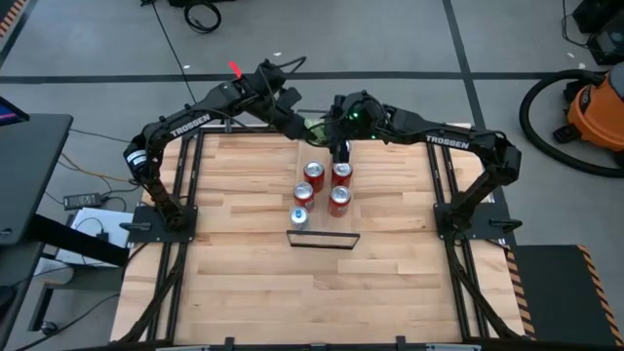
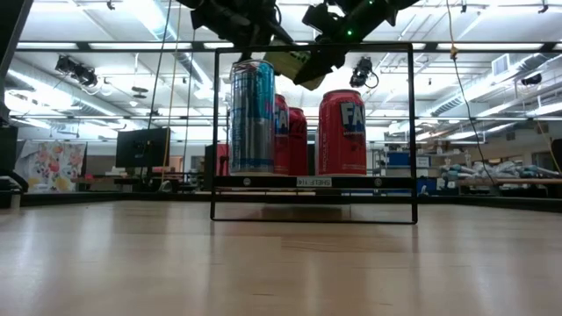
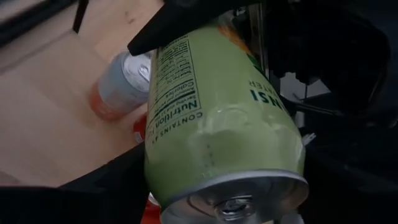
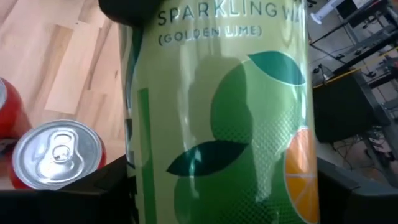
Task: Place canned beverage on shelf
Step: Put the green soda can on the shelf
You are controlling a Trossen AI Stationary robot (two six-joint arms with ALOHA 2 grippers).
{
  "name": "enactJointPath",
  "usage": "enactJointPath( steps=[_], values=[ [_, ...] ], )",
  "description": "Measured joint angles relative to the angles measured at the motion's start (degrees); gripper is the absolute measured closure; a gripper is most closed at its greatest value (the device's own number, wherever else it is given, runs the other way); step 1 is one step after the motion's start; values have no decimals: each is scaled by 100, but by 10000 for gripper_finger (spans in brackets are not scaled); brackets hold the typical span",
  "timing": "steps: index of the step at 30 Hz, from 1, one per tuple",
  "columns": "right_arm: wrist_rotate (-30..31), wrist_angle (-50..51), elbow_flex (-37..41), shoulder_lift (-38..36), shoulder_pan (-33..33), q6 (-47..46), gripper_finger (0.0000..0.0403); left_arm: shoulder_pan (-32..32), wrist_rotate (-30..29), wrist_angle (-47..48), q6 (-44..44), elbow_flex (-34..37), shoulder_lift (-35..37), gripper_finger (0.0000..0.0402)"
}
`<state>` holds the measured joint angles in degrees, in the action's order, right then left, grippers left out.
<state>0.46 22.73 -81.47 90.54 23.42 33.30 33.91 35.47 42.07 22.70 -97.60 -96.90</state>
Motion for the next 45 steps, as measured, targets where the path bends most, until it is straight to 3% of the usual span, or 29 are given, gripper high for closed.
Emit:
enactJointPath(
  steps=[9,14,20,24,37,45],
  values=[
    [-2,40,4,-124,11,-377,87,93,-99,-379,-845,-7,17,8],
    [-10,150,4,-221,25,-547,87,129,-197,-718,-1272,-7,229,10],
    [-57,190,4,-305,45,-826,87,136,-1144,-1061,-2112,-7,559,10],
    [-396,200,4,-491,121,-1225,87,129,-1292,-1310,-2666,-10,707,10],
    [-1718,-17,4,-693,833,-2832,86,105,-861,-2388,-2414,-2,745,10],
    [-2376,-1180,3,-737,851,-3282,86,-21,-879,-3082,-1850,0,739,10]
  ],
)
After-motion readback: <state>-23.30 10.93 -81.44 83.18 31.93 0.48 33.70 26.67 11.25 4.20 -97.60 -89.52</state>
